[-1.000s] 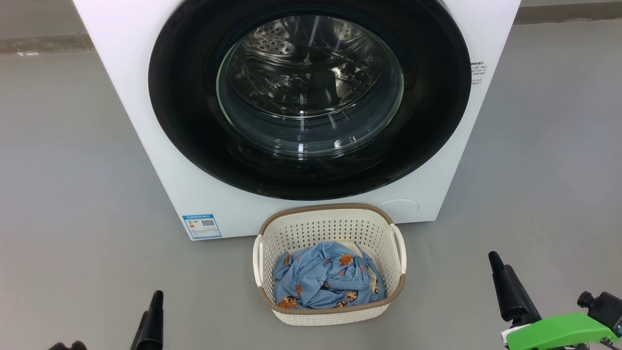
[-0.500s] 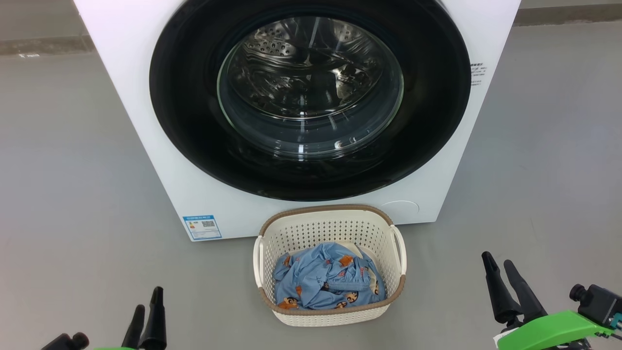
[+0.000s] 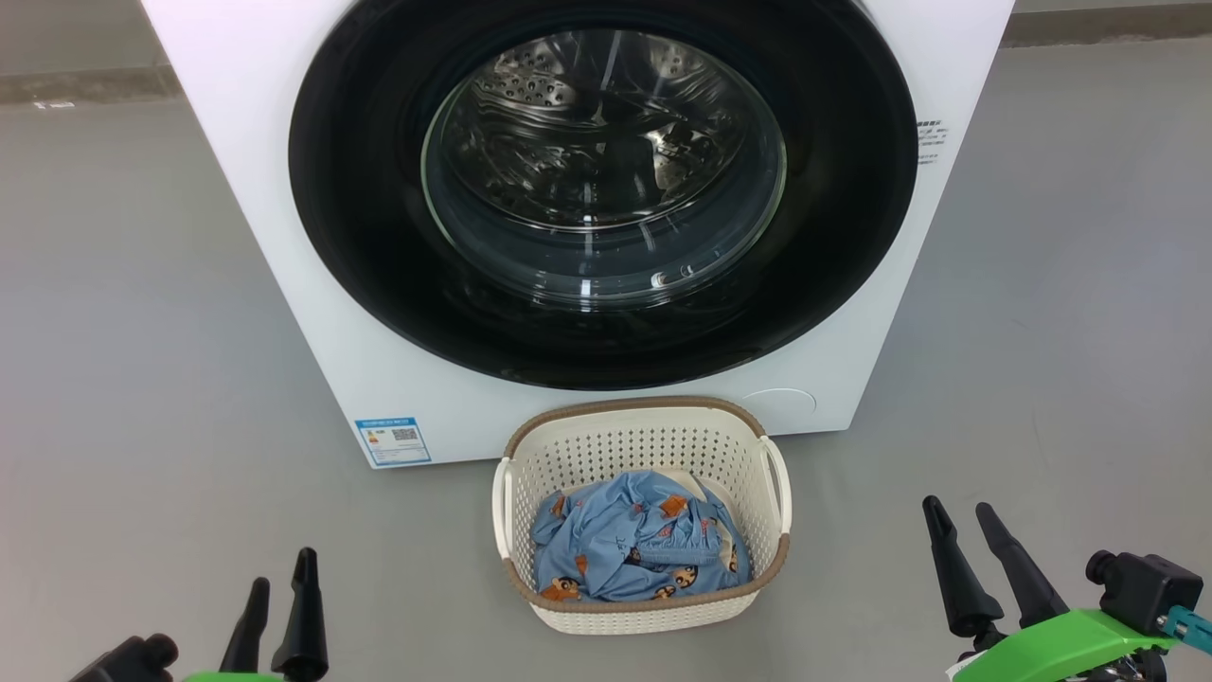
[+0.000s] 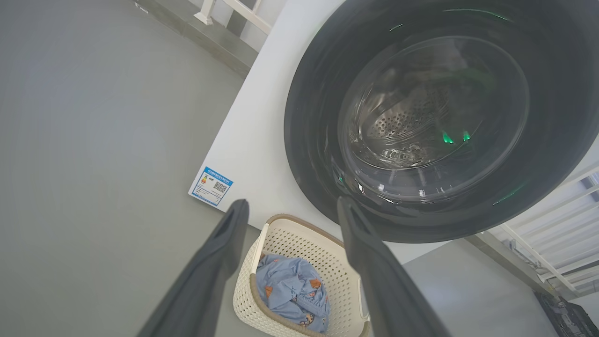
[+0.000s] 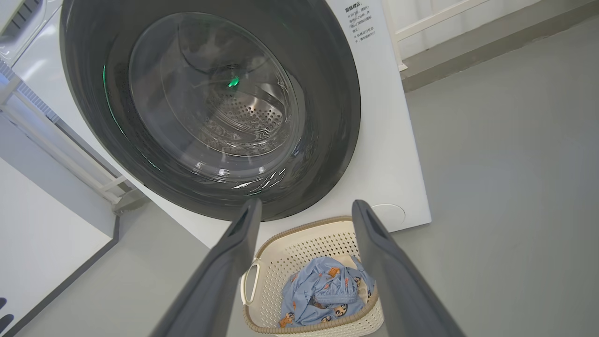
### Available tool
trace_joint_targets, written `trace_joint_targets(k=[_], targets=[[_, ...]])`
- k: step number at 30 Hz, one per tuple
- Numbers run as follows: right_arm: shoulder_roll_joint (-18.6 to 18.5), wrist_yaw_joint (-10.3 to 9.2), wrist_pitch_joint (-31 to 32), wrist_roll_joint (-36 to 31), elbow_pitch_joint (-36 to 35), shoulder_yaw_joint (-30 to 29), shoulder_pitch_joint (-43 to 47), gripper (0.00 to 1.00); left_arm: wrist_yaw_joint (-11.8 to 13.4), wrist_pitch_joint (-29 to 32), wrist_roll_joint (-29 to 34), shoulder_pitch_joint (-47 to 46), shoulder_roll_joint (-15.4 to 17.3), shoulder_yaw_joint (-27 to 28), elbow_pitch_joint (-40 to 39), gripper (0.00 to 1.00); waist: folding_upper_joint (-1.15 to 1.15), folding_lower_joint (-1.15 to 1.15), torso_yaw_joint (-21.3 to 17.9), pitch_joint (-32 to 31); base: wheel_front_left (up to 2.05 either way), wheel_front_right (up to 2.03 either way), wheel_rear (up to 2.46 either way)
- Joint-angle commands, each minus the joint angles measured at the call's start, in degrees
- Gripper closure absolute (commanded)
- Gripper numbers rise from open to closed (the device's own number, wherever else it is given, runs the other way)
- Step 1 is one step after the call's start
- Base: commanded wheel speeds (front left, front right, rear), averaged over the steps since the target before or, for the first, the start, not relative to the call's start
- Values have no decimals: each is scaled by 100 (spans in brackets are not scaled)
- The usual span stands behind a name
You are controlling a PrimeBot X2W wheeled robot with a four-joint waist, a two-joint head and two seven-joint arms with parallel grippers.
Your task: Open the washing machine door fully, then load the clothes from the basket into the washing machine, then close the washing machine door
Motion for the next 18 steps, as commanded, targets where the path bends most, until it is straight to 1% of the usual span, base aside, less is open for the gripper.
trace_joint_targets(k=[1, 11, 18], targets=[[-111, 6, -114, -254, -170, 109, -198, 0, -10, -94, 238, -107, 118, 125, -195, 0, 0, 0, -5, -3, 0, 0, 0], [-168, 7, -299, -960, -160, 202, -195, 0, -12, -280, 935, -87, 135, 134, -300, 0, 0, 0, -19, -8, 0, 0, 0], [-216, 7, -399, -1328, -113, 253, -203, 0, -13, -381, 1375, -82, 143, 158, -368, 0, 0, 0, -17, -3, 0, 0, 0]])
